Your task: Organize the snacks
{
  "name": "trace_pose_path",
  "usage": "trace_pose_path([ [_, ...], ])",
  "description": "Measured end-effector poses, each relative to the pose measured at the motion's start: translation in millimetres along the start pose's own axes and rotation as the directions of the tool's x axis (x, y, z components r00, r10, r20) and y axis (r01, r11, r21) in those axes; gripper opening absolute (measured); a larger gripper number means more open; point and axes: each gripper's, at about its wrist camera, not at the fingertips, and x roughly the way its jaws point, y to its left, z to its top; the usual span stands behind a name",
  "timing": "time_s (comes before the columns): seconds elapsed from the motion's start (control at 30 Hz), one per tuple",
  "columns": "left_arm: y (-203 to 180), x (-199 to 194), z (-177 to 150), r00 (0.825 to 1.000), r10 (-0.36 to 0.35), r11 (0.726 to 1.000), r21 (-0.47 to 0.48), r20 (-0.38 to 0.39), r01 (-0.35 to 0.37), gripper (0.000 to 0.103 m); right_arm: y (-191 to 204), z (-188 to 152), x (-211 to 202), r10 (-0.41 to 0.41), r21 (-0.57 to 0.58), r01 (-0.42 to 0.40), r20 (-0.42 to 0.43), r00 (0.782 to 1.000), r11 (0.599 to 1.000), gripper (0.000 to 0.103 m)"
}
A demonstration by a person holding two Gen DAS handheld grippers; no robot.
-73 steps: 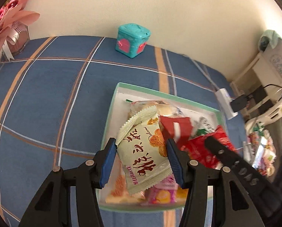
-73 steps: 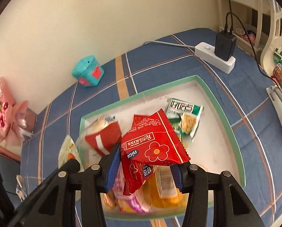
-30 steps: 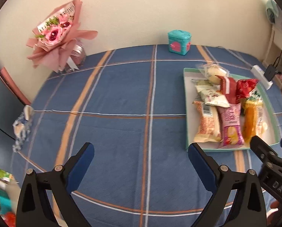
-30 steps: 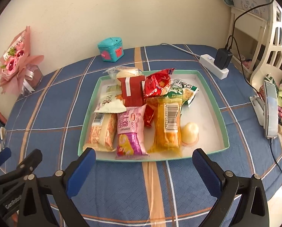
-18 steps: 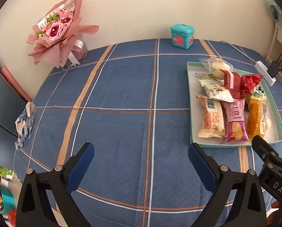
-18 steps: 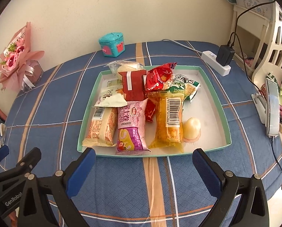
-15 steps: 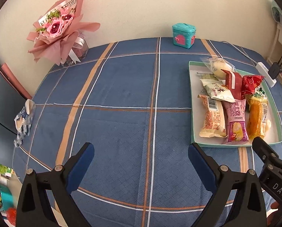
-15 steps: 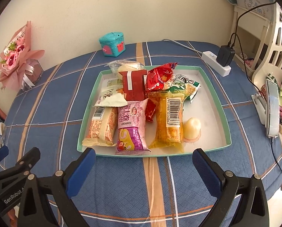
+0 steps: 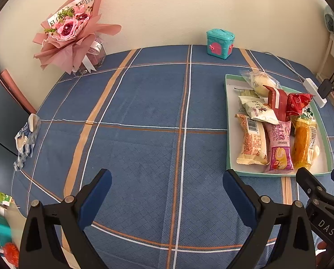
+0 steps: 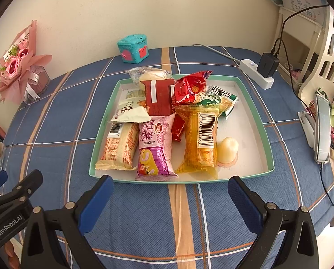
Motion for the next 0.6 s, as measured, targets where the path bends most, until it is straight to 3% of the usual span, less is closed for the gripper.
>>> trace_pose_path([
  [0.6,0.0,1.1,-1.4,1.000,0.008,1.000,-0.005,-0.008,-0.008,0.099,3.3,-0.9,1.8,0.000,-0.011,0.000,-0.011,1.000,1.000,0.103],
])
